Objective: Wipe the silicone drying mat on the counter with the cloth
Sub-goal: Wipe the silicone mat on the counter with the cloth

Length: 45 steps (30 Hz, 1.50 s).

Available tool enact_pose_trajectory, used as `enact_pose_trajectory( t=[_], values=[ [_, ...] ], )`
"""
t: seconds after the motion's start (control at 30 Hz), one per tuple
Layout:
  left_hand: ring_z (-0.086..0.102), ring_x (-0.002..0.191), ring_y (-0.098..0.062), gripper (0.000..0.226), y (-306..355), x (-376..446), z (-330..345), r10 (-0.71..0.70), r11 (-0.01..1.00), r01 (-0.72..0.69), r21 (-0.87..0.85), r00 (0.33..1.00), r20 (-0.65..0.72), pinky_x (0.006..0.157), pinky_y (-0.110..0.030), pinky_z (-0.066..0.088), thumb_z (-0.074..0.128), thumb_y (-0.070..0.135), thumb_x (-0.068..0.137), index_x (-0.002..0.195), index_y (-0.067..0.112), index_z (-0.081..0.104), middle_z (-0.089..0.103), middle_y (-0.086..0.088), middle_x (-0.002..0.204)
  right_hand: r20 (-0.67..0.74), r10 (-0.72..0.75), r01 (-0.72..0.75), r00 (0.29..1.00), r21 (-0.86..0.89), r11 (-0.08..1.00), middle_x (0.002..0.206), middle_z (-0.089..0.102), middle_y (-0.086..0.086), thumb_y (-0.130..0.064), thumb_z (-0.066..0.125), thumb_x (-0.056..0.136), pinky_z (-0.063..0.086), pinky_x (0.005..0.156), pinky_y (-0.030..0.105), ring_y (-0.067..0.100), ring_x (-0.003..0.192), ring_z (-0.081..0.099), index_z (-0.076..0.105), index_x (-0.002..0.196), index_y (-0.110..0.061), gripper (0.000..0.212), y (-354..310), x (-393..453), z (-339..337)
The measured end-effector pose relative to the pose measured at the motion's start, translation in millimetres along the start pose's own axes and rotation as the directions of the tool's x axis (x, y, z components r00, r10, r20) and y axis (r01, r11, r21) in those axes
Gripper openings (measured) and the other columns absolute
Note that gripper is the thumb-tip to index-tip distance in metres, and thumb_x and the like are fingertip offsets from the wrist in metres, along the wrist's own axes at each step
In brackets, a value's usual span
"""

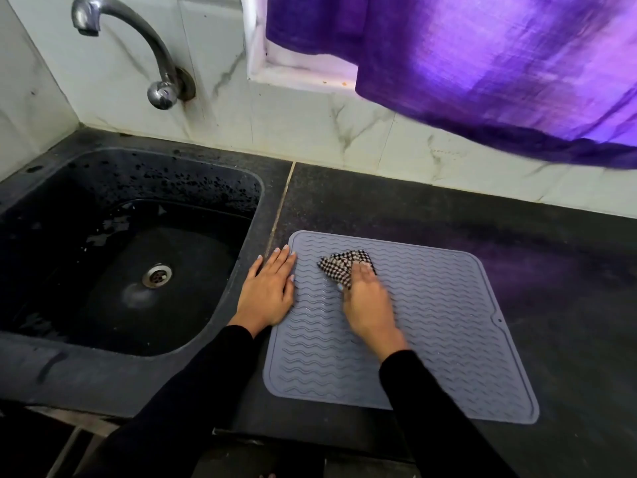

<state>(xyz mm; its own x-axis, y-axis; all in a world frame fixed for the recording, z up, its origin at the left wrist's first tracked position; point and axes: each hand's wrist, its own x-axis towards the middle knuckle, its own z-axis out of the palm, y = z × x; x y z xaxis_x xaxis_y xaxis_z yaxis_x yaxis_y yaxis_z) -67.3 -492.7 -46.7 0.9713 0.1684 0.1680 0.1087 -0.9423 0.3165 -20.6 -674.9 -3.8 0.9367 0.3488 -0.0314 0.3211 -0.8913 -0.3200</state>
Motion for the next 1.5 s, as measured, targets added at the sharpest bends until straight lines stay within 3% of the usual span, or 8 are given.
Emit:
enact_pose_trajectory(
  t=[0.1,0.37,0.67,0.83,1.03,1.27,1.4,1.5],
  values=[
    [0.016,0.142,-0.011,0.069,1,0,1,-0.002,1.000,0.002,-0.002,1.000,-0.005,0.115,-0.033,0.001,0.004,0.044,0.085,0.146,0.019,0.027,0.023,0.001,0.154,-0.080,-0.035,0.031,0.996,-0.049,0.998,0.153,0.020,0.019,-0.025,0.037,0.095,0.004,0.117,0.033,0.028,0.143,0.017,0.016,0.145,0.001,0.060,-2,-7,23],
    [0.013,0.143,-0.009,0.071,0,0,0,-0.001,1.000,0.001,0.005,1.000,0.015,0.115,-0.032,-0.001,0.001,0.044,0.084,0.146,0.020,0.024,0.018,0.004,0.155,-0.073,-0.053,0.054,0.996,0.005,0.999,0.148,0.035,0.015,-0.025,0.041,0.094,0.021,0.114,0.033,0.026,0.136,0.033,0.030,0.142,-0.003,0.054,2,3,9],
    [0.022,0.141,-0.017,0.077,-1,-10,-13,-0.057,0.983,0.050,-0.177,0.998,-0.031,0.115,-0.035,0.008,0.007,0.046,0.081,0.141,0.009,0.036,0.032,-0.006,0.150,-0.086,0.246,-0.153,0.965,0.577,0.802,0.087,0.058,0.007,-0.023,0.044,0.097,0.034,0.057,0.022,0.019,0.077,0.054,0.058,0.112,-0.005,0.028,-19,-1,-46],
    [0.007,0.145,-0.015,0.085,-4,-19,-10,-0.049,0.998,0.053,-0.036,0.995,0.092,0.114,-0.033,-0.007,-0.007,0.048,0.074,0.147,0.011,0.020,0.013,-0.003,0.156,0.010,0.019,-0.020,1.000,0.109,0.994,0.151,0.024,0.020,-0.027,0.037,0.095,0.020,0.114,0.032,0.030,0.140,0.024,0.015,0.146,-0.003,0.060,-61,-43,22],
    [0.010,0.144,-0.015,0.070,-3,-23,-4,-0.021,0.999,0.020,0.046,0.999,0.026,0.115,-0.033,-0.006,0.001,0.039,0.084,0.146,0.011,0.021,0.017,-0.004,0.155,-0.043,-0.056,0.059,0.997,0.059,0.997,0.156,0.010,0.014,-0.043,0.012,0.085,-0.002,0.114,0.029,0.024,0.145,0.008,0.012,0.147,-0.006,0.072,-50,-40,39],
    [0.011,0.144,-0.016,0.073,-3,-21,-5,-0.022,1.000,0.021,0.012,1.000,0.018,0.116,-0.036,-0.001,0.001,0.042,0.084,0.146,0.010,0.023,0.019,-0.005,0.155,0.034,0.033,-0.045,0.999,0.455,0.889,0.146,0.036,-0.006,-0.030,0.041,0.097,0.021,0.109,0.023,0.009,0.133,0.032,0.038,0.140,-0.018,0.045,-37,-30,18],
    [0.018,0.143,-0.016,0.074,-6,-28,-13,-0.048,0.976,0.049,-0.212,0.999,0.009,0.116,-0.035,0.003,0.007,0.049,0.085,0.143,0.010,0.031,0.029,-0.005,0.152,0.264,0.295,-0.351,0.918,0.888,0.297,0.101,0.064,0.012,-0.015,0.045,0.096,0.046,0.076,0.032,0.024,0.092,0.057,0.058,0.111,-0.003,0.024,-18,-17,-20],
    [0.013,0.143,-0.015,0.065,2,-43,-18,-0.054,0.976,0.062,-0.208,0.998,0.044,0.116,-0.034,0.001,0.015,0.043,0.089,0.145,0.010,0.026,0.023,-0.005,0.154,0.079,0.289,-0.240,0.954,0.778,0.580,0.132,0.053,0.013,-0.019,0.043,0.097,0.040,0.098,0.039,0.024,0.113,0.052,0.044,0.134,-0.006,0.040,-3,-31,-40]
  ],
)
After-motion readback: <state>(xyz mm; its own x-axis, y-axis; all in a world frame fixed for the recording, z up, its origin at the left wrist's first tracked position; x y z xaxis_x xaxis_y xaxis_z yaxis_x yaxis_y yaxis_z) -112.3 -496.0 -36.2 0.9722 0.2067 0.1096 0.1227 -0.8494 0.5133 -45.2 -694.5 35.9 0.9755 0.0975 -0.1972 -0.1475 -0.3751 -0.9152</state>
